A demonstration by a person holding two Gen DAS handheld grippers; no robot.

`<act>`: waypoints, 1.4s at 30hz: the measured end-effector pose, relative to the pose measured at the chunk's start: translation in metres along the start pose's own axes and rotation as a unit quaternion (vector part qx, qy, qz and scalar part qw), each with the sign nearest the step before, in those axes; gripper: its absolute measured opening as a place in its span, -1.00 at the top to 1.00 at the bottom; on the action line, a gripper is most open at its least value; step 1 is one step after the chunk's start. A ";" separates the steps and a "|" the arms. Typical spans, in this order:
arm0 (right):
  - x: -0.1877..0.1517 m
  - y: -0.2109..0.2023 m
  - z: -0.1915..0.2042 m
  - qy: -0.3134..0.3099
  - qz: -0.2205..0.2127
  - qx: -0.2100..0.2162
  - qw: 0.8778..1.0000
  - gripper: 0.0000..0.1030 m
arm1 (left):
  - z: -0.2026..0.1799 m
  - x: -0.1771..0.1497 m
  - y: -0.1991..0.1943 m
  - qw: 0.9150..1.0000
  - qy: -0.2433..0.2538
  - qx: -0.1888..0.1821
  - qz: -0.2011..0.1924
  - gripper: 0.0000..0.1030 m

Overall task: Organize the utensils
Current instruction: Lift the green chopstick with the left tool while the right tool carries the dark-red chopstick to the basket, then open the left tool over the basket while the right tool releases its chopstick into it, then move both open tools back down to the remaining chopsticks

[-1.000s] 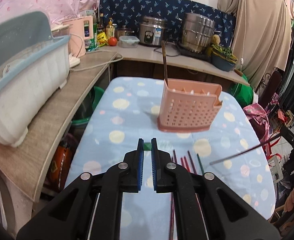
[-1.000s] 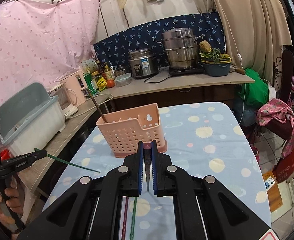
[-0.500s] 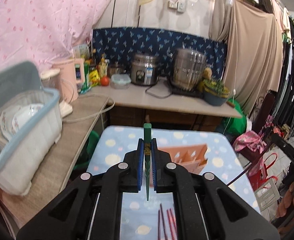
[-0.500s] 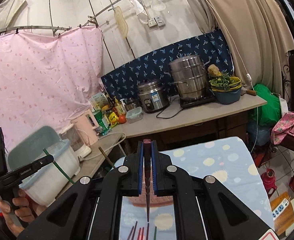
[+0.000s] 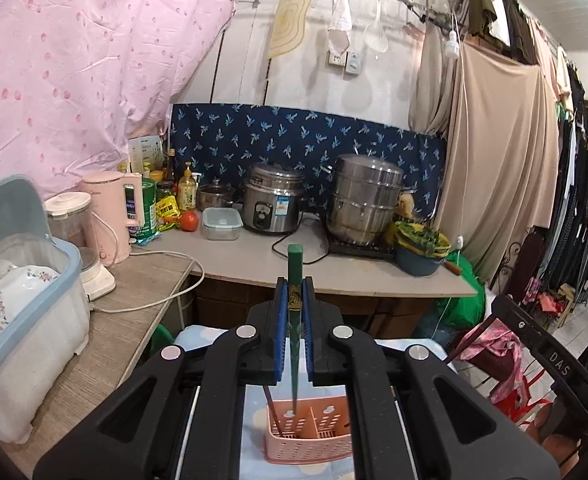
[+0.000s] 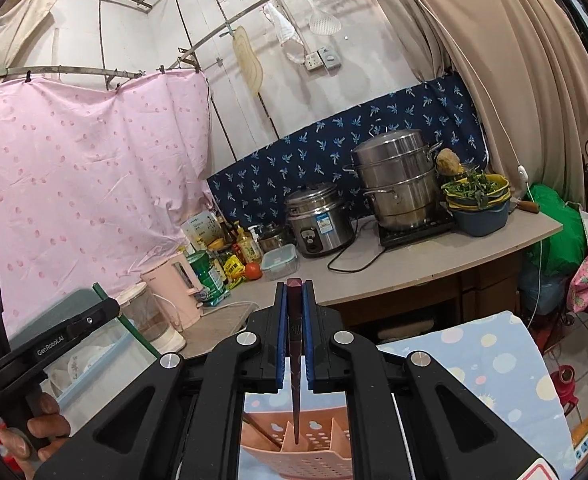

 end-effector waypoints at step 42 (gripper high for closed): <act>-0.171 -0.111 -0.001 -0.038 0.151 -0.041 0.987 0.27 | 0.022 -0.173 -0.058 0.989 0.059 0.052 0.127 -0.14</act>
Point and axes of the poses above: each gripper's, at about its wrist camera, not at the fingertips, and y roughly the way its jaws point, z to its left, x to its top, the point moved 6 cm from there along y, roughly the way its jaws point, and after that the axes turned 3 degrees about x, right-handed, at the moved point
